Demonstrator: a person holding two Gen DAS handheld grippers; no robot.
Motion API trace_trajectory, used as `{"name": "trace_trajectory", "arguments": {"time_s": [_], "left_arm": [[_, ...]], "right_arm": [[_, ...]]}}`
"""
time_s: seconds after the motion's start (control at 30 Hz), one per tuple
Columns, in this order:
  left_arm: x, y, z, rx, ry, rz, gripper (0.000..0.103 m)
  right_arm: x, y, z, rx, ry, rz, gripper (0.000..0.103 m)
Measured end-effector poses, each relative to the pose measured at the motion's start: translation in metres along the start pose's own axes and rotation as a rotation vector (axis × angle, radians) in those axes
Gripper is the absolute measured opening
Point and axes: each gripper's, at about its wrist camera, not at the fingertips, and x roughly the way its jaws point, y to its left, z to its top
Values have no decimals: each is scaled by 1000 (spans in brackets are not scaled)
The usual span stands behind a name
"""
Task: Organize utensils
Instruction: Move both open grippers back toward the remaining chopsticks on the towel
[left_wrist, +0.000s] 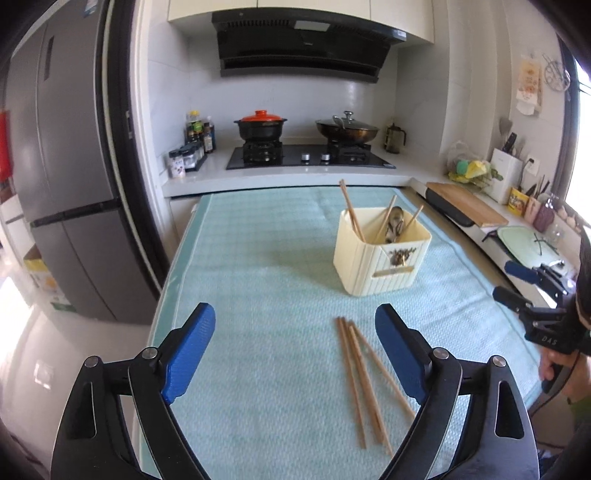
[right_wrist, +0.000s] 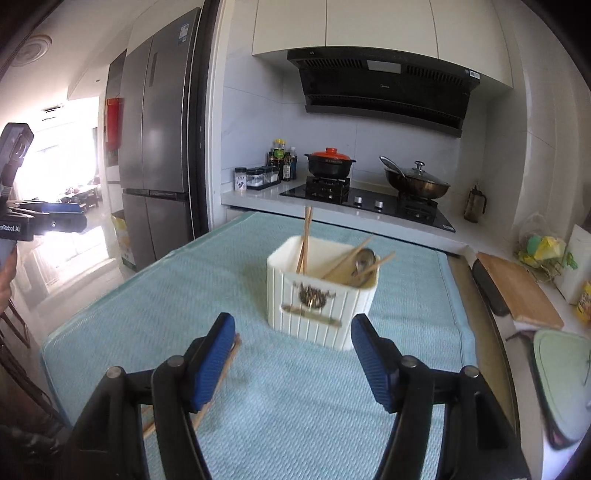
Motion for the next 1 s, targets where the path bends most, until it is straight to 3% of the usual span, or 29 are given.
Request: {"name": "trace_trajectory", "arguments": {"time_s": [0.1,0.2,0.37,0.67,0.87,1.0], "left_arm": [[-9,-5,-26,-68,-4,-32,90],[-13,-7,-44,-135,-12,-81,90],[-12,-10,-58,-150,4,-48,90],[-18,-12,-73,-159,-1,-4,94],[2,-16,-80,-159,36,-5,94],[18,-20,-86,-127,48,38,94]], "right_arm": [[-13,1,-41,74,27,-2,67],[-20,2,-74,73,57,-57,67],[-32,0,-105,79,118,-95,67],[-49,5,-100,101,74,-116,67],[-35,17,-91,97,88,-70,67],[-21,26,-95,90,113,-47,67]]}}
